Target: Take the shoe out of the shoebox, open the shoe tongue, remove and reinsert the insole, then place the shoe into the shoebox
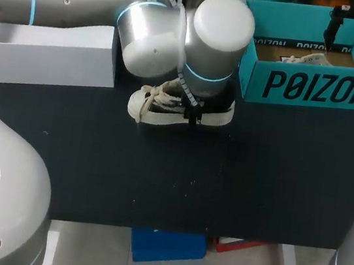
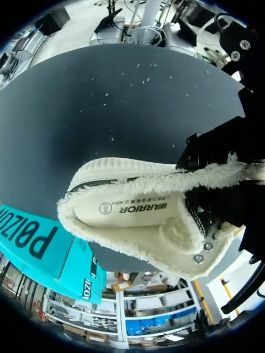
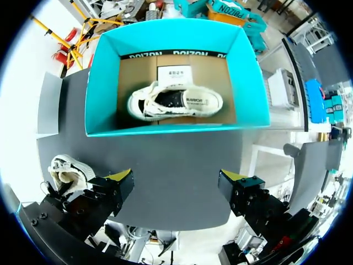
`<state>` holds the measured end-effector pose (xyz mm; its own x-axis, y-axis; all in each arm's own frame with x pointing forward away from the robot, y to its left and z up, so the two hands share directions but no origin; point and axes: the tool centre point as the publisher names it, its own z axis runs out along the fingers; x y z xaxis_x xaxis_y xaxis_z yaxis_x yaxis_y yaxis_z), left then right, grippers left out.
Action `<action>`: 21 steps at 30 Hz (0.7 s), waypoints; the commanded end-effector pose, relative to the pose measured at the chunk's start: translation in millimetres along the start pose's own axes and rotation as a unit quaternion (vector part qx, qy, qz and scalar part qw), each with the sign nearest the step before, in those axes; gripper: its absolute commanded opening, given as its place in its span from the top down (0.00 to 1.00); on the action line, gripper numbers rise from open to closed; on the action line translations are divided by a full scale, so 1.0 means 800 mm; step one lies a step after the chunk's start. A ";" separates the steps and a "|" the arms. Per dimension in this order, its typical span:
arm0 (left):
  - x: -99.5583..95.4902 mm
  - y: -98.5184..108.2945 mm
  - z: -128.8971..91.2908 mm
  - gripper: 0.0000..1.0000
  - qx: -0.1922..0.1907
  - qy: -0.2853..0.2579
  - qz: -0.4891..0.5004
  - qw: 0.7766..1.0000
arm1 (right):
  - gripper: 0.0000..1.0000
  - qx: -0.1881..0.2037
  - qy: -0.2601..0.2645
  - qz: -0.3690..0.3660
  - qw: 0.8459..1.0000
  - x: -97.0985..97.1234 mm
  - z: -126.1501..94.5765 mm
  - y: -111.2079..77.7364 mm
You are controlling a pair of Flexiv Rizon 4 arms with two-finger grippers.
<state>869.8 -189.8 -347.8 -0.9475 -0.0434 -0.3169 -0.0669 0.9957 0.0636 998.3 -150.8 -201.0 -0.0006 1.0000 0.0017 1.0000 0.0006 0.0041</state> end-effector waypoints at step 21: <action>0.004 0.032 -0.018 0.00 0.086 0.043 0.066 0.993 | 0.00 0.001 0.000 0.000 1.000 0.000 0.000 0.001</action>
<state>863.3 -184.2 -372.7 -0.9629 0.0794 -0.2579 0.0851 0.9963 -0.0110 998.2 -150.8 -201.0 -0.0006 1.0000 0.0017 1.0000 0.0006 0.0041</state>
